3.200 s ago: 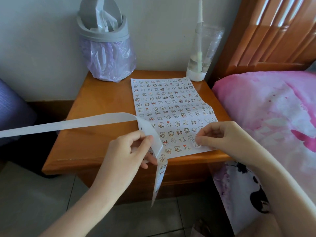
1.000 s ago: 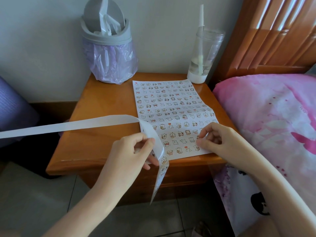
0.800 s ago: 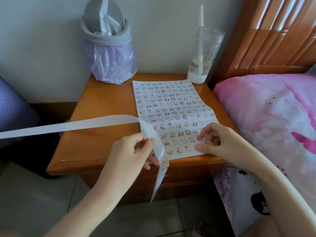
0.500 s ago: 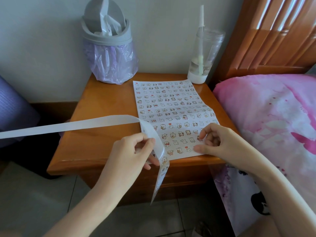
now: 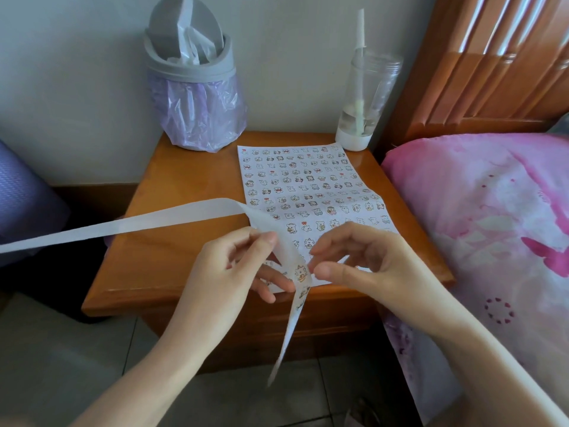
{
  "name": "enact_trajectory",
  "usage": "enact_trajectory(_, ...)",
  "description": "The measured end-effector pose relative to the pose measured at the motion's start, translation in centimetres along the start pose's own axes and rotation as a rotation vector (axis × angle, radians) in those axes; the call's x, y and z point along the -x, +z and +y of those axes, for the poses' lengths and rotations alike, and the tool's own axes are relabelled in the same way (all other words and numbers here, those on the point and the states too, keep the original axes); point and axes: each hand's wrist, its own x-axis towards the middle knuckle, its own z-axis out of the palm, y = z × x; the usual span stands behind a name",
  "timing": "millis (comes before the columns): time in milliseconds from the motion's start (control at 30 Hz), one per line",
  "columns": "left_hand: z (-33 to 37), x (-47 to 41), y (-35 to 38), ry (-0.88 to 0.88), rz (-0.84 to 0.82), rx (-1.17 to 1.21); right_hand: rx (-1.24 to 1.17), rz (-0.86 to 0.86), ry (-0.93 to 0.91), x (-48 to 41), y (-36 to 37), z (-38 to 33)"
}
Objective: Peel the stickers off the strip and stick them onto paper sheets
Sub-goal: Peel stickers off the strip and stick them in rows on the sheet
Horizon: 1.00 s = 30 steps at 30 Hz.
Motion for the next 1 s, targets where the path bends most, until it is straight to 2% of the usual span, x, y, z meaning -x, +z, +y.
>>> enact_trajectory(267,0.1,0.3,0.9,0.025,0.049,0.034,-0.092,0.014,-0.007,0.2,0.2,0.0)
enact_trajectory(500,0.3,0.6,1.1,-0.021,-0.02,0.126,-0.067,0.085,0.028,0.2,0.5,0.3)
enact_trajectory(633,0.2,0.6,1.3,0.0,-0.072,0.059,-0.025,0.11,0.017,0.3,0.6,0.2)
enact_trajectory(1000,0.1,0.8,1.3,0.066,-0.053,-0.101,0.071,0.107,0.02,0.2,0.8,0.6)
